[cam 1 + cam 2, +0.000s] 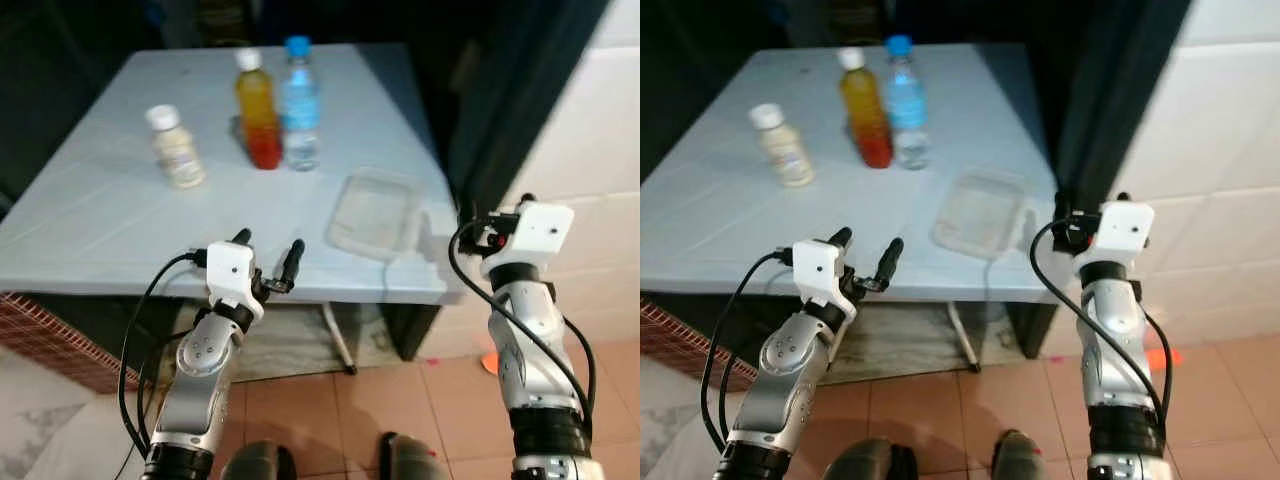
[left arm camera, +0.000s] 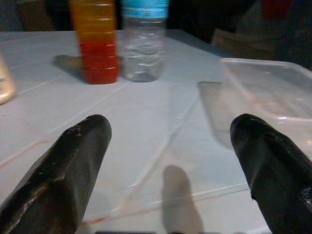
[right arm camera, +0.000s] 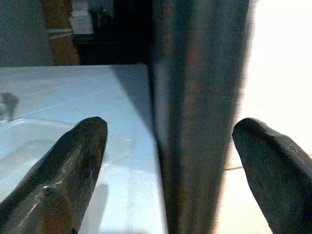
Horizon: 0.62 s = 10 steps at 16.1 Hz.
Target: Restocking fridge
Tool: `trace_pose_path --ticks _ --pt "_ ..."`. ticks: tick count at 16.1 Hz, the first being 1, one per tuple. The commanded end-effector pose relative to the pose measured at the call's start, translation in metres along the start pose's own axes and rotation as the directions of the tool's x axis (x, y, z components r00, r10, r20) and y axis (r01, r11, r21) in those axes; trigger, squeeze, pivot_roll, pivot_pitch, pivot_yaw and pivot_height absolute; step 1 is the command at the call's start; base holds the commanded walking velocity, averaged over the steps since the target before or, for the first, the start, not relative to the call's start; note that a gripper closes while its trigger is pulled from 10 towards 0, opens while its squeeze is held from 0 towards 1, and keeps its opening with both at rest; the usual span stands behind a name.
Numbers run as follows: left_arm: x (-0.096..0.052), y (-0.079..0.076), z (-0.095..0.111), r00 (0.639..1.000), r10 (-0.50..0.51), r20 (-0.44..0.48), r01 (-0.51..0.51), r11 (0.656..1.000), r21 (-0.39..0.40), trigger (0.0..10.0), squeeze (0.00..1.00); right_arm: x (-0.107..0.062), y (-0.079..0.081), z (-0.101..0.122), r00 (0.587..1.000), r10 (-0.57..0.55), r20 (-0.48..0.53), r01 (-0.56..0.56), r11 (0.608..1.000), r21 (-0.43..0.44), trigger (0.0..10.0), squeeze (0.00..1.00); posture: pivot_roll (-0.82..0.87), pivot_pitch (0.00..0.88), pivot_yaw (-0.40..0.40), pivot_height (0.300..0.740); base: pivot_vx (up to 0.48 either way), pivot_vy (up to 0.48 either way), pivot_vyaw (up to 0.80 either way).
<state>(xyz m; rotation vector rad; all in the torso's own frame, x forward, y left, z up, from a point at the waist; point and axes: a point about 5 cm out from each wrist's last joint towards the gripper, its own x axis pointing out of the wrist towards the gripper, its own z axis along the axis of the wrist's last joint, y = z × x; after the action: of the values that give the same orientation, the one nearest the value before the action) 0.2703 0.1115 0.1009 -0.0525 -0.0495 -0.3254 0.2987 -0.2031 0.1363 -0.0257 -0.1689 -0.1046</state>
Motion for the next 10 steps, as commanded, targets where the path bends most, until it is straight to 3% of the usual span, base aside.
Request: trace_pose_path --ticks 1,3,10 --pt "-0.0025 0.0057 0.0019 1.0 0.018 -0.001 -0.018 1.0 0.008 10.0 0.0 -0.0013 0.0093 0.005 1.0 0.026 0.019 -0.025 1.0 -0.005 10.0 0.0 -0.02 0.117 0.067 0.74 0.0 0.48 0.0" --pt "-0.0025 0.0056 0.0027 1.0 0.018 0.006 -0.018 1.0 0.012 10.0 0.0 -0.0037 0.0125 0.0053 0.999 0.035 0.022 -0.035 0.999 -0.023 10.0 0.0 -0.02 0.117 0.067 0.74 0.0 0.45 0.0" --pt "-0.0037 -0.001 0.0027 1.0 -0.023 0.006 0.023 0.999 -0.032 10.0 0.0 -0.0049 0.0063 0.0107 0.999 0.007 0.046 -0.001 0.992 -0.123 10.0 0.0 -0.03 0.122 0.062 0.74 0.0 0.0 0.0"
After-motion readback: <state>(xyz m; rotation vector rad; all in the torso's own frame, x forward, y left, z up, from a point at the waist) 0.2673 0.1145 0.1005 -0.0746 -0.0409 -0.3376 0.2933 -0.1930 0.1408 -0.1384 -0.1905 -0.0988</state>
